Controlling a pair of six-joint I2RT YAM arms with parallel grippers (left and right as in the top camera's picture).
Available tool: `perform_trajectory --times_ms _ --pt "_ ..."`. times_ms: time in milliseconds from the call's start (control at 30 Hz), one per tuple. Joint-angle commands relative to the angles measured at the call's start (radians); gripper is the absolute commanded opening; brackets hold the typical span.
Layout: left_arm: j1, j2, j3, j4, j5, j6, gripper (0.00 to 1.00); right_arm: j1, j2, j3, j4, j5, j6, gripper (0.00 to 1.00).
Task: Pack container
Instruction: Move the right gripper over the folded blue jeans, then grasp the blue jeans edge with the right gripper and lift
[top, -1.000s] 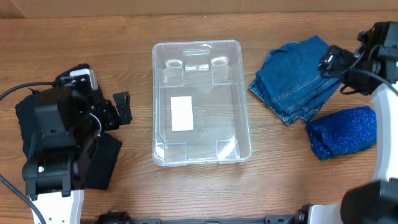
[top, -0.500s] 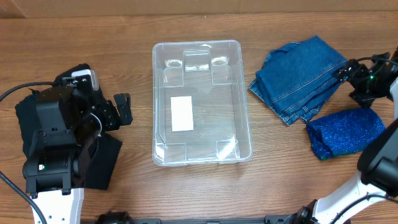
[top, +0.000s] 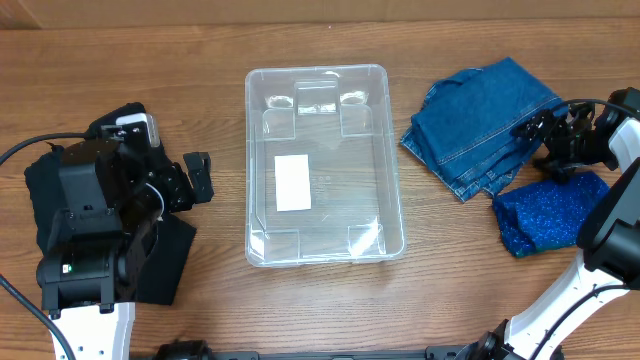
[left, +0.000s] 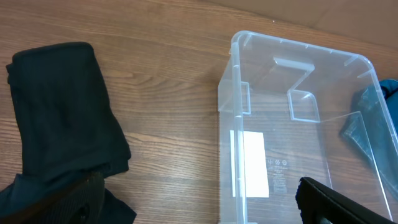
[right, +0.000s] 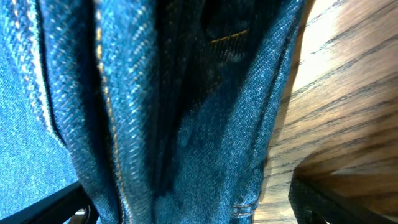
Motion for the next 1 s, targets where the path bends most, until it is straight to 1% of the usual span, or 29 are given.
perform_trajectory --times_ms 0,233,400,533,767,967 --pt "-0.006 -0.003 0.027 -0.002 0.005 0.023 1.00 -0.009 0.005 0.009 0.002 0.082 -0.008 1.00" --pt "-0.006 -0.003 0.027 -0.003 -0.002 0.023 1.00 0.015 0.038 0.009 -0.006 0.045 -0.006 1.00" --pt "-0.006 -0.003 0.027 -0.008 -0.007 0.023 1.00 0.035 0.138 0.009 0.003 -0.030 0.046 1.00" --pt "-0.006 -0.003 0.027 -0.008 -0.009 0.023 1.00 0.053 0.217 0.009 0.023 -0.130 0.045 1.00" --pt "-0.006 -0.003 0.027 -0.008 -0.011 0.023 1.00 0.072 0.230 0.009 0.047 -0.134 0.045 1.00" --pt "-0.006 -0.003 0.027 -0.008 -0.015 0.023 1.00 0.070 0.230 0.009 0.027 -0.102 0.045 1.00"
